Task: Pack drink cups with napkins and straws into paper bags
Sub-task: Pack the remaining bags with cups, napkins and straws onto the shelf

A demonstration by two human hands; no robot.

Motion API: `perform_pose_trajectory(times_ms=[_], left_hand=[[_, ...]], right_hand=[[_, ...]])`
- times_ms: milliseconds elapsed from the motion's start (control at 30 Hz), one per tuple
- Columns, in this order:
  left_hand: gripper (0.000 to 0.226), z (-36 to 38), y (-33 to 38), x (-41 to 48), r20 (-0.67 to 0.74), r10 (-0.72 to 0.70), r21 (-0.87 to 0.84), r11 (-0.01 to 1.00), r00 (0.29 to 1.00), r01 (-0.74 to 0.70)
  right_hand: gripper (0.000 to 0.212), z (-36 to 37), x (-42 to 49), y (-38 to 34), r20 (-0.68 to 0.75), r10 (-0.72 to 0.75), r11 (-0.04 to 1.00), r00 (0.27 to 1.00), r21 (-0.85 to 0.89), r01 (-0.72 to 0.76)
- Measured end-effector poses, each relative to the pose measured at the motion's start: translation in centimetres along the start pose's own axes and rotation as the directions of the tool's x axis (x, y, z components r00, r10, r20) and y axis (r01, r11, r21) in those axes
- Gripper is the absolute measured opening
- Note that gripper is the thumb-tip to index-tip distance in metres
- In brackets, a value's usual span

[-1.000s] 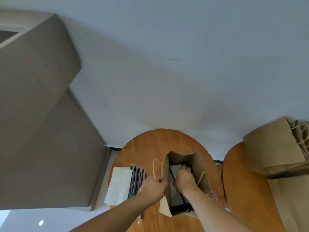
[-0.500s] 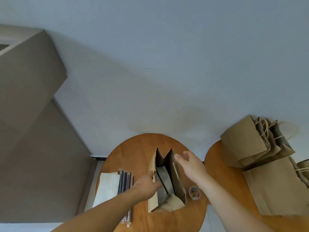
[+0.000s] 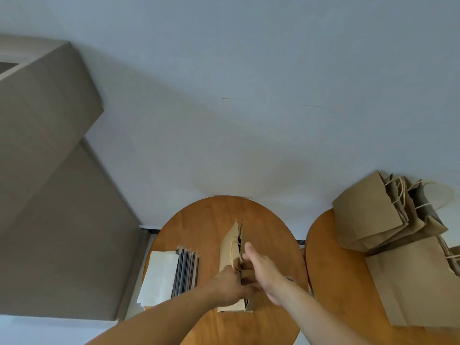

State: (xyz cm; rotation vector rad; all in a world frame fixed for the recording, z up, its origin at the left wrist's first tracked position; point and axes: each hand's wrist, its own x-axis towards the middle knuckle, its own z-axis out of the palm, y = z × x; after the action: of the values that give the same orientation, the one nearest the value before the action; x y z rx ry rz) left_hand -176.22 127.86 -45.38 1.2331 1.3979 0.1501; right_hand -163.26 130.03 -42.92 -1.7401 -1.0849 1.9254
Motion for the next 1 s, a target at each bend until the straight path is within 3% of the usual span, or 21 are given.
perform_pose_trajectory(times_ms=[67, 133, 200, 267, 367, 433, 533, 667, 700, 767, 900, 1000], left_hand=[[0.048, 0.7, 0.3, 0.1, -0.097, -0.069, 0.139, 0.987, 0.993, 0.082], [0.033, 0.9, 0.5, 0.2, -0.142, -0.15, 0.273, 0.944, 0.978, 0.184], [0.019, 1.0, 0.5, 0.2, -0.152, -0.145, 0.351, 0.917, 0.978, 0.191], [0.023, 0.9, 0.4, 0.2, -0.174, -0.103, 0.42, 0.892, 0.979, 0.168], [0.026, 0.0, 0.2, -0.1, -0.209, -0.057, 0.545, 0.822, 0.976, 0.164], [0.026, -0.8, 0.0, -0.2, -0.19, -0.031, 0.626, 0.766, 0.981, 0.145], [0.028, -2.1, 0.1, -0.4, -0.134, -0.016, 0.698, 0.708, 0.991, 0.106], [0.024, -3.4, 0.4, -0.4, -0.014, 0.039, 0.752, 0.659, 0.999, -0.015], [0.025, -3.6, 0.4, -0.4, 0.002, 0.055, 0.751, 0.659, 0.998, -0.038], [0.026, -3.9, 0.4, -0.2, -0.01, 0.099, 0.734, 0.677, 0.995, -0.06], [0.028, -3.5, 1.0, 0.7, -0.169, 0.199, 0.684, 0.729, 0.965, -0.031], [0.027, -2.2, 1.4, 1.9, -0.253, 0.149, 0.631, 0.774, 0.956, 0.046]], right_hand=[[0.046, 0.1, 0.1, 0.3, 0.005, -0.039, 0.999, 0.999, 0.029, 0.038], [0.039, -0.1, 0.0, 0.8, 0.018, -0.077, 0.997, 0.997, 0.021, 0.076], [0.036, -1.1, 0.3, 1.3, 0.036, -0.183, 0.968, 0.983, -0.166, 0.186], [0.028, -2.4, 0.9, 1.9, 0.054, -0.331, 0.828, 0.942, -0.463, 0.318], [0.045, -4.3, 1.9, 2.0, 0.048, -0.563, 0.518, 0.825, -0.757, 0.398], [0.054, -5.3, 2.5, 2.0, 0.103, -0.67, 0.339, 0.735, -0.838, 0.427], [0.055, -6.4, 3.1, 2.1, 0.188, -0.692, 0.152, 0.697, -0.906, 0.396], [0.021, -6.8, 3.1, 2.7, 0.236, -0.71, 0.013, 0.663, -0.938, 0.347], [0.013, -6.9, 3.1, 2.9, 0.229, -0.711, 0.009, 0.665, -0.942, 0.334], [0.02, -7.2, 3.1, 3.4, 0.176, -0.673, 0.059, 0.718, -0.955, 0.29], [0.028, -8.0, 3.3, 3.8, 0.107, -0.638, 0.198, 0.763, -0.934, 0.296], [0.028, -8.1, 3.4, 3.7, 0.122, -0.613, 0.247, 0.781, -0.909, 0.335]])
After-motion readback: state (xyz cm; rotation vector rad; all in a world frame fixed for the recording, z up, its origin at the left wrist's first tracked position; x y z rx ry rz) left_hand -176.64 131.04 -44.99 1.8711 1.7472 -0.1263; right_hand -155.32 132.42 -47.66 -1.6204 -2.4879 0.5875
